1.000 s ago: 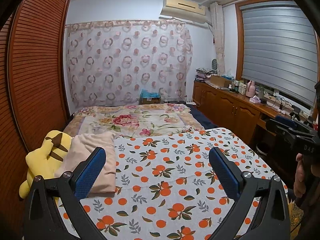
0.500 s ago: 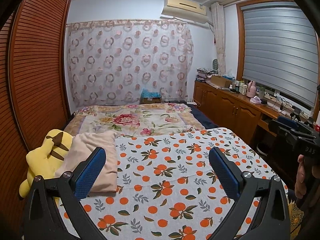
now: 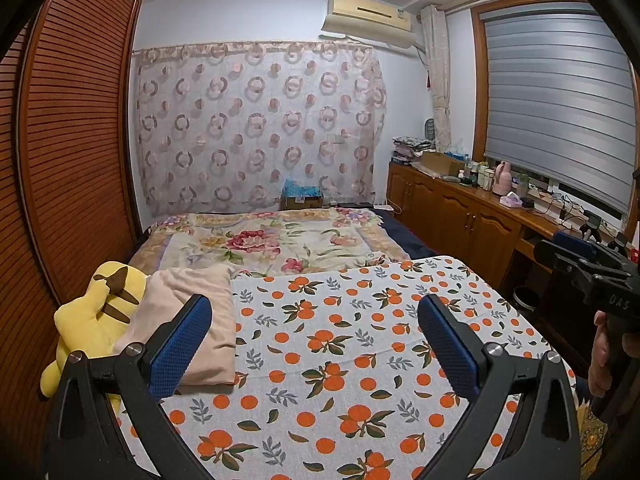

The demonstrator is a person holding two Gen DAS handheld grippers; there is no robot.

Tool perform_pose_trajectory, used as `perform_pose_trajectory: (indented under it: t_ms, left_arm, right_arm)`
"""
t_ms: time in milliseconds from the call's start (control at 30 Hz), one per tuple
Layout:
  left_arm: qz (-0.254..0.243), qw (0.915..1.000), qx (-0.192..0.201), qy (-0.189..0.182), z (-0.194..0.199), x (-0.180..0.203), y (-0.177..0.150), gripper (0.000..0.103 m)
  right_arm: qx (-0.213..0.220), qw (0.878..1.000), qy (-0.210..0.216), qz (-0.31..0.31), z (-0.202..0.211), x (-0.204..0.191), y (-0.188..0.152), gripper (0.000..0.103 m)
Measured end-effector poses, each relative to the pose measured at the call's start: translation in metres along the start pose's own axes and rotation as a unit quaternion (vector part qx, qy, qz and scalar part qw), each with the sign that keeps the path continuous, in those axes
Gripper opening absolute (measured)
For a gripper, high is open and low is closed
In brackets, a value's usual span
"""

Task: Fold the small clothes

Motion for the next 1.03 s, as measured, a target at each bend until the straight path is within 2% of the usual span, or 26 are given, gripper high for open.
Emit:
perform_pose_trajectory:
  t_ms: [1033]
  left_arm:
    - [0.000, 1.0000, 0.000, 0.002, 0.0007, -0.0021, -0.0005, 0.103]
  right_arm:
    - [0.005, 1.000, 0.003, 0.002, -0.0019, 0.0082, -0.0024, 0.085]
Point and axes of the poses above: each gripper's, at about its wrist camera, not at the fingertips, and z roughly against the way its jaws point, x to its right, y to its top, the point moved 4 cm from there along -z, roughly the way its jaws point, and after that the axes turned 10 degrees about x, right-handed, at the moved point
